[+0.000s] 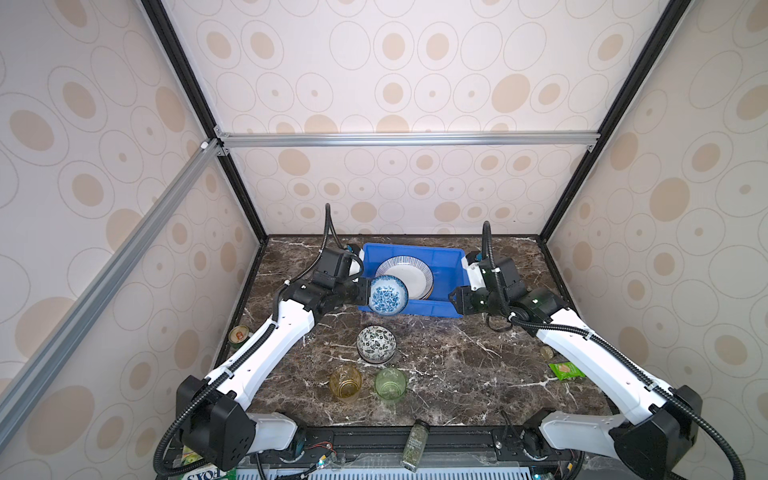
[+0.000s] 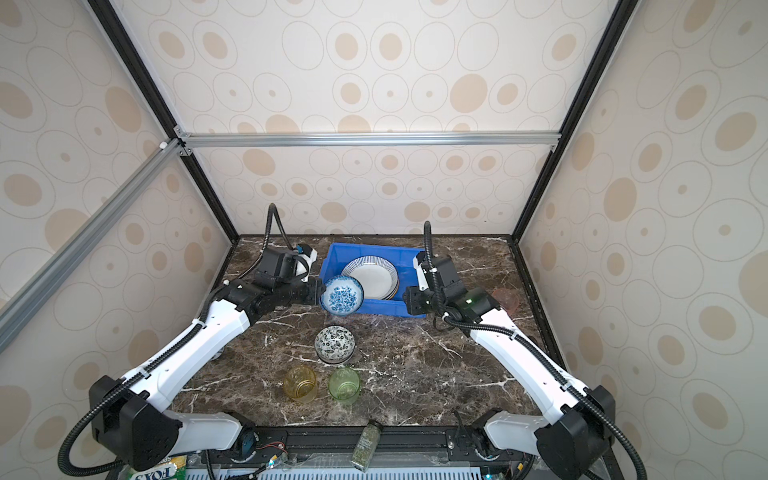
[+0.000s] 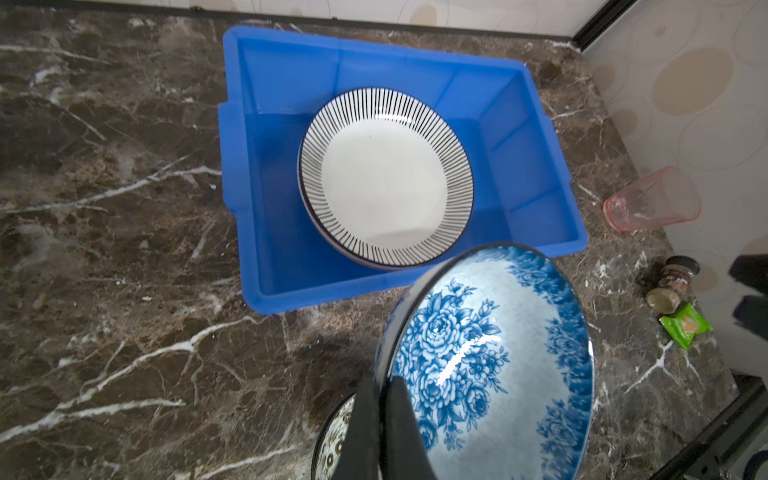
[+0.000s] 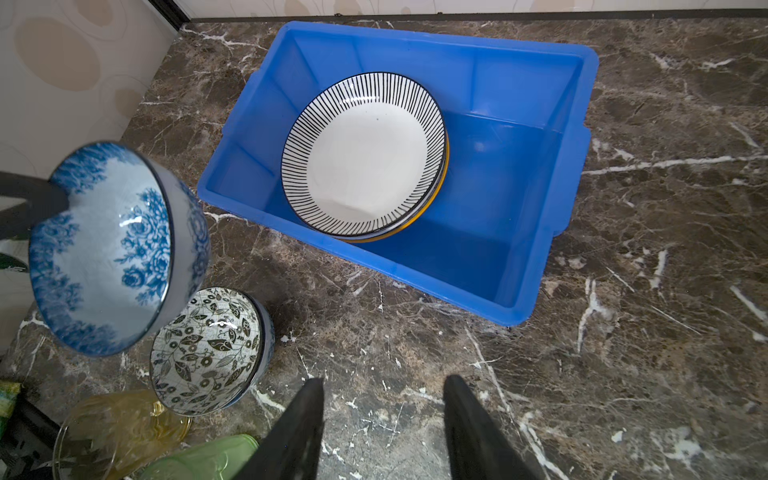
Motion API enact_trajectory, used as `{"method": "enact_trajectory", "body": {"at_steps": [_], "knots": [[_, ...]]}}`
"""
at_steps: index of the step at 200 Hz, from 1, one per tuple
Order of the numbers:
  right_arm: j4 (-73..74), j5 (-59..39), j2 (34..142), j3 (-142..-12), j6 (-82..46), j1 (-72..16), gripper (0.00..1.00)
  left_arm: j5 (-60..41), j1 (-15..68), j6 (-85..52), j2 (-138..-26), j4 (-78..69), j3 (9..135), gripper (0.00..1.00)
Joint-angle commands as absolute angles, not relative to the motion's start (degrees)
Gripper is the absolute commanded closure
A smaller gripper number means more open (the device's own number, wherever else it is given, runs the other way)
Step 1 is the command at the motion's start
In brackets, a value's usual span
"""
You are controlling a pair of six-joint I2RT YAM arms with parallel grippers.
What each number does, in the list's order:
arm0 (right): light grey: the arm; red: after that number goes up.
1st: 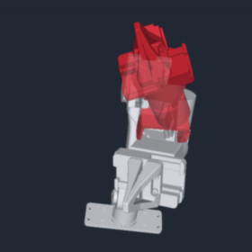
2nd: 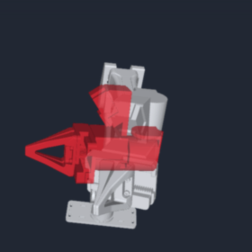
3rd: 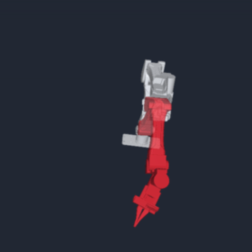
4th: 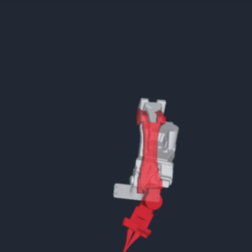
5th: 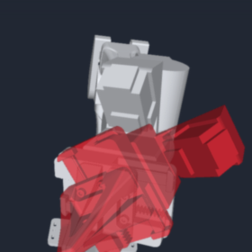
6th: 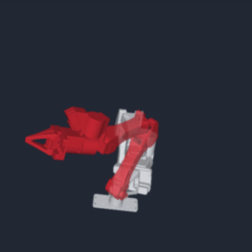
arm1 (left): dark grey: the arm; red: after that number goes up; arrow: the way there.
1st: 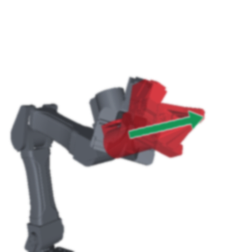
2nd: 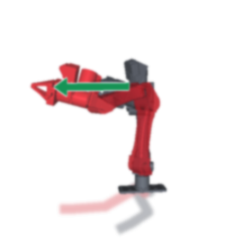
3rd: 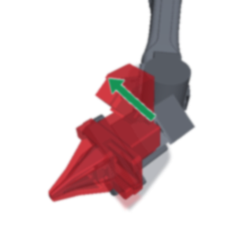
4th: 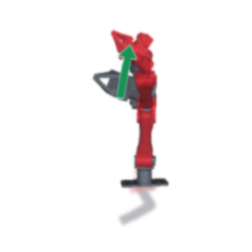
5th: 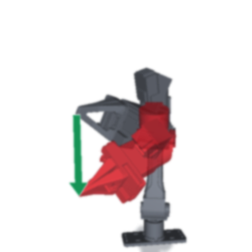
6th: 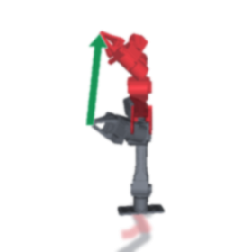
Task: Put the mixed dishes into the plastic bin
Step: 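Lift the blue floral bowl with the left gripper toward the bin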
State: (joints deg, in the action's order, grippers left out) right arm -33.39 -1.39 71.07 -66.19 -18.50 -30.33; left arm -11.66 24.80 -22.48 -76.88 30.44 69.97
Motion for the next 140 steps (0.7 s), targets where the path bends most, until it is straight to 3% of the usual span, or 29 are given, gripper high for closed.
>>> {"method": "enact_trajectory", "body": {"at_steps": [1,140], "knots": [[-33.0,-1.7,70.4,-66.0,-17.1,-30.8,0.50,-12.9,23.5,-20.9,-77.7,26.1,75.5,1.00],[-36.1,1.0,72.0,-69.0,-15.5,-30.8,0.50,-15.8,21.2,-17.6,-93.1,24.2,90.7,1.00]]}}
